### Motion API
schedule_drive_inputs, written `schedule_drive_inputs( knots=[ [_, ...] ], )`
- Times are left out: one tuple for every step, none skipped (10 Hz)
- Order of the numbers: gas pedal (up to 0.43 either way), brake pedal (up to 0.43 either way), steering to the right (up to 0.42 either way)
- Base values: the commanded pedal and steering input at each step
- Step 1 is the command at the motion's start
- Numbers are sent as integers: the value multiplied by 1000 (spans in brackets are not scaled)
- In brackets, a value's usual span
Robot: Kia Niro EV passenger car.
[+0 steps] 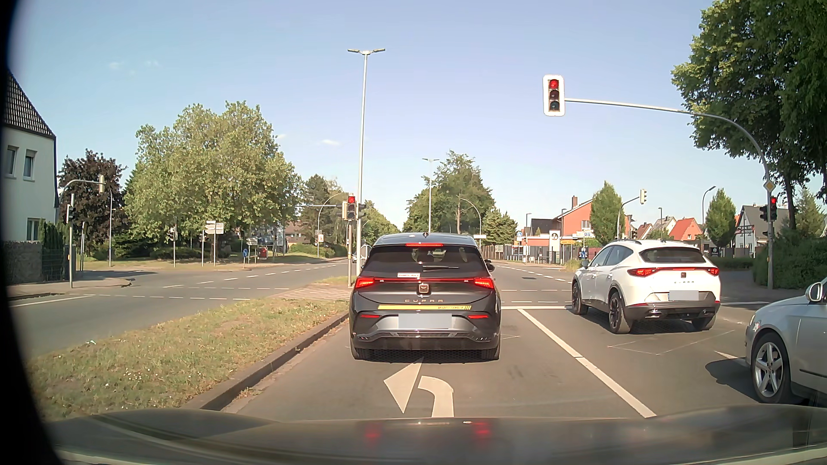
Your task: Follow the waypoints while adhering to traffic rules and regulations
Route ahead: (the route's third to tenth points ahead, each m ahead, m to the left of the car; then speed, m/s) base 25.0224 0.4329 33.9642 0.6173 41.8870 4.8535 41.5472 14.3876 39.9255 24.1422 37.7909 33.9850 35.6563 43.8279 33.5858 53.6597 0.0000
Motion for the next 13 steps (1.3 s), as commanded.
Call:
schedule_drive_inputs(
  knots=[
    [0,201,-7],
    [0,201,-7],
    [0,195,-7],
    [0,195,-7],
    [0,195,-7],
    [0,189,-7],
    [0,189,-7],
    [0,189,-7],
    [0,189,-7],
    [0,195,-7],
    [0,201,-7],
    [0,201,-7],
    [0,201,-7]
  ],
)
